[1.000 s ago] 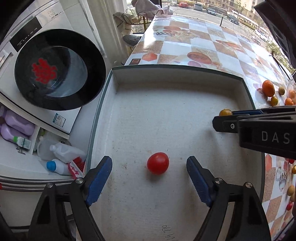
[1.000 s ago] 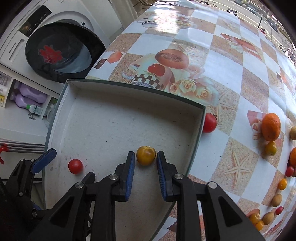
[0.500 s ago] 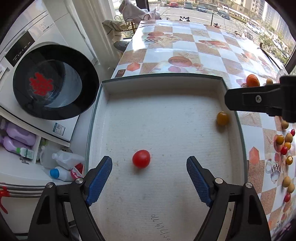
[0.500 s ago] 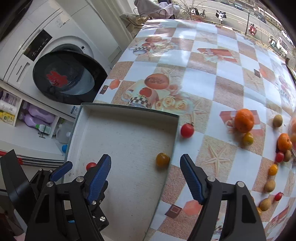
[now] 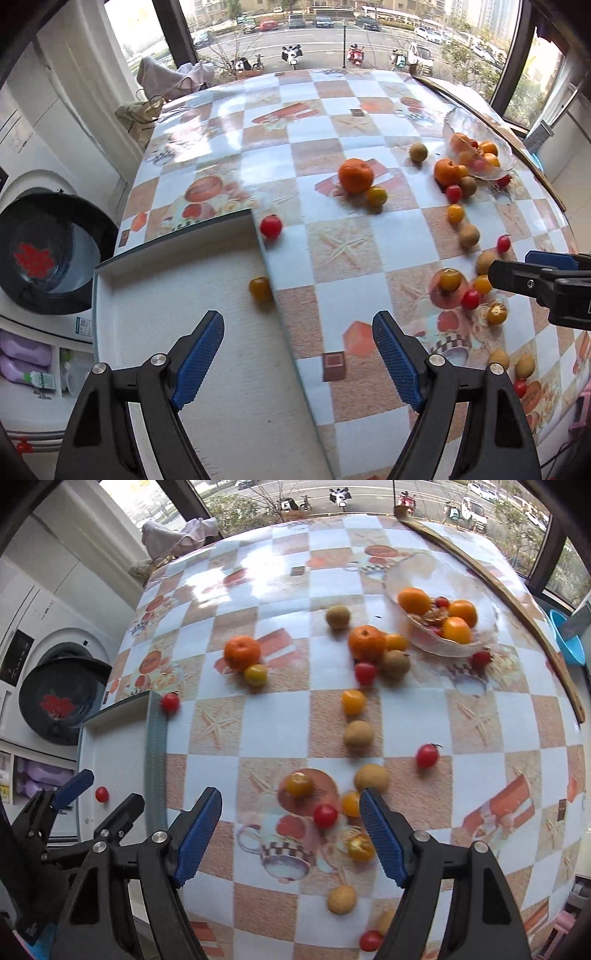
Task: Organize fruits
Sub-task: 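Move both tools back over the fruits on the table, then grasp a red tomato with the right tool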
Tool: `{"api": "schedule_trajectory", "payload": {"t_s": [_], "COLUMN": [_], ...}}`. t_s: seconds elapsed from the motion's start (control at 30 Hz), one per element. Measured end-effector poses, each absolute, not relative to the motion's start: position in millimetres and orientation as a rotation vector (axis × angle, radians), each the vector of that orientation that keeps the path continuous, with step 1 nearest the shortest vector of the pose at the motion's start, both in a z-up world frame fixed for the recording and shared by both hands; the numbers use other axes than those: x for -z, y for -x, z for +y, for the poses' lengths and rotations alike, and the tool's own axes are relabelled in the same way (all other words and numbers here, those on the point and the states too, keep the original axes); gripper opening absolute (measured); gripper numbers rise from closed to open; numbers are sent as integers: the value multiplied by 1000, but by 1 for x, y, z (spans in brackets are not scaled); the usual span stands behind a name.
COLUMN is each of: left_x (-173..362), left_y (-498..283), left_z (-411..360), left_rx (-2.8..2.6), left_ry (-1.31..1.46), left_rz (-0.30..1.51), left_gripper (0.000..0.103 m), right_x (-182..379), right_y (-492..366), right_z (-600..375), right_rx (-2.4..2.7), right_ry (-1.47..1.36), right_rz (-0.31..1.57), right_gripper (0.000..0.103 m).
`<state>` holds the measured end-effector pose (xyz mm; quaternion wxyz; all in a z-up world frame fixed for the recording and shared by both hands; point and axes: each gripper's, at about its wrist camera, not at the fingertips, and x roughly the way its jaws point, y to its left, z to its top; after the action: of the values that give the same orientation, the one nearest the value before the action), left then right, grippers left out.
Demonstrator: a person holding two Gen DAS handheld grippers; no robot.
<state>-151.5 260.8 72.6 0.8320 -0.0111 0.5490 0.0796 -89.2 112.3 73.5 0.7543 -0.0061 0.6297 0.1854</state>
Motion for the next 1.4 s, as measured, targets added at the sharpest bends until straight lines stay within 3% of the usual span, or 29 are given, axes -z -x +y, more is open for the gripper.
{"api": "schedule_trajectory", "payload": {"t_s": [0.27, 0.53, 0.8, 0.87, 1.13, 1.4], "left_x": [-45, -25, -13, -10, -6, -10], "left_y": [127, 113, 100, 97, 94, 91], "left_z": [202, 181, 173, 172, 165, 151], "left_rx": [-45, 6, -4, -7, -19, -1], "left_ry": [-38, -10, 16, 17, 12, 11], "left_rz": [1187, 1196, 1209, 1215, 1223, 1221], "left_gripper": [84, 84, 83, 73, 69, 30], "right_x": [-55, -37, -23, -20, -18, -17], "right_y": [85, 80, 66, 62, 45, 39], "right_z": [36, 22, 27, 28, 40, 55], "right_rx": [-261, -264, -303, -312, -347, -355], "right_ry": [-20, -6, 1, 3, 42, 103], "right_rz": [1403, 1409, 1412, 1411, 1376, 1366], "right_gripper": [80, 79, 58, 54, 46, 21]}}
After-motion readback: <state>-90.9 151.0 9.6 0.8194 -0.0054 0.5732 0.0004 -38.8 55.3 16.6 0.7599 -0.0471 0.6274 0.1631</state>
